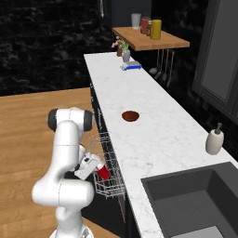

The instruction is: Pick up the cup and bowl from the counter, place them in the dishwasher, and close the dishwasher door.

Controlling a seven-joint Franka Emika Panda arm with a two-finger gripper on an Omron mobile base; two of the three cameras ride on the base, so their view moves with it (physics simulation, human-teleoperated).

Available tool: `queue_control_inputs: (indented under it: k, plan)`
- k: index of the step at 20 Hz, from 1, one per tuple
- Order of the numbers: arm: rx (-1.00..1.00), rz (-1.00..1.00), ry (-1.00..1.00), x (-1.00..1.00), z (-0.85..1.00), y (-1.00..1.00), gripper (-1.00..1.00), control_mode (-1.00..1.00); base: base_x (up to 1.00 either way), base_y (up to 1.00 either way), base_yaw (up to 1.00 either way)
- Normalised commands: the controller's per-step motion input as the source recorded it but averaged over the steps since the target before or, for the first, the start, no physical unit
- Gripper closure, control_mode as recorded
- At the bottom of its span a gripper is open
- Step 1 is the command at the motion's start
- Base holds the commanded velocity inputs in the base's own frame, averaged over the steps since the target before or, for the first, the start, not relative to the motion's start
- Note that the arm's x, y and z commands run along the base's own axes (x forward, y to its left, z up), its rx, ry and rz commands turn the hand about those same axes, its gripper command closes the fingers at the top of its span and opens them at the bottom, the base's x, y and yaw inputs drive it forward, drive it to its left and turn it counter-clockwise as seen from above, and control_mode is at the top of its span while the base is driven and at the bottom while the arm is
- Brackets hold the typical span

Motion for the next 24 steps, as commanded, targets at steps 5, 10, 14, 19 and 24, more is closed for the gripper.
queue_control_inputs:
  k: [5,10,14,19,24]
  plan:
    - [0.05,0.0,0.01,-0.77,-0.06,0.08,-1.0,-1.0,0.0,0.0,0.0]
    - [0.02,0.0,-0.08,-0.39,0.77,0.15,-1.0,-1.0,0.0,0.0,0.0]
    - [0.0,0.0,-0.09,-0.02,1.0,0.55,-1.0,-1.0,0.0,0.0,0.0]
    - [0.0,0.0,-0.04,0.21,1.0,0.46,-1.0,-1.0,0.0,0.0,0.0]
    - [0.01,-0.01,0.0,0.36,1.0,0.15,-1.0,-1.0,0.0,0.0,0.0]
